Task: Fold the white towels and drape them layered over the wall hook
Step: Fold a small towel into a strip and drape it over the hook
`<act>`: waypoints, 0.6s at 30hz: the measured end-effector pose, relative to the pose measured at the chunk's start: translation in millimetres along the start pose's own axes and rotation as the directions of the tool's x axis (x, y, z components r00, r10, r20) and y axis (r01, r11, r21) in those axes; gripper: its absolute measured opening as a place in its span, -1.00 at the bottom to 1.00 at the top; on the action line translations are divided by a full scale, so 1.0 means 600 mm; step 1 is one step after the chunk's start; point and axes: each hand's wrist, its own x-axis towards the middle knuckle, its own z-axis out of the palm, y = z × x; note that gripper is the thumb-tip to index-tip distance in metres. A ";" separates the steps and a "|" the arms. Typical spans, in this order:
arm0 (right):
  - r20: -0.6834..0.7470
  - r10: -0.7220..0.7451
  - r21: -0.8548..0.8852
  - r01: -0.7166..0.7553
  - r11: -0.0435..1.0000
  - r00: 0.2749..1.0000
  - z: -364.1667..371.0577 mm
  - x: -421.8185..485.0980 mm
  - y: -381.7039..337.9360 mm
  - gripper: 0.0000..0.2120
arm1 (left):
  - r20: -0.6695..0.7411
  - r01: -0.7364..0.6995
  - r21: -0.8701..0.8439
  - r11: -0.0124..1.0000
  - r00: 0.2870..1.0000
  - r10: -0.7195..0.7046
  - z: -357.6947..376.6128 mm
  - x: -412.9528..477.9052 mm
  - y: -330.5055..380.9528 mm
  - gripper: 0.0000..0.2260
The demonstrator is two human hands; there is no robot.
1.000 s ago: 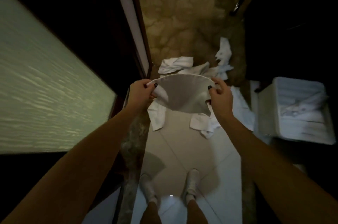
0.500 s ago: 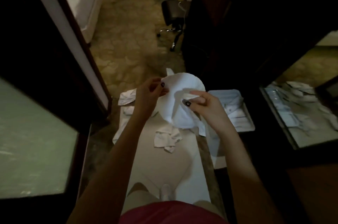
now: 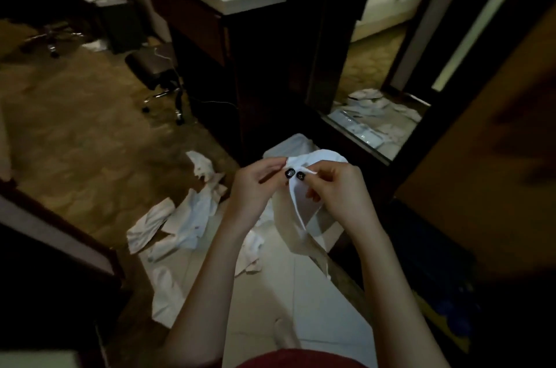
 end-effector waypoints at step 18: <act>-0.500 0.187 -0.078 -0.260 0.963 0.845 -0.093 -0.246 0.030 -0.87 | 0.609 -0.100 -0.089 0.991 0.782 0.134 0.131 -0.123 0.035 -0.74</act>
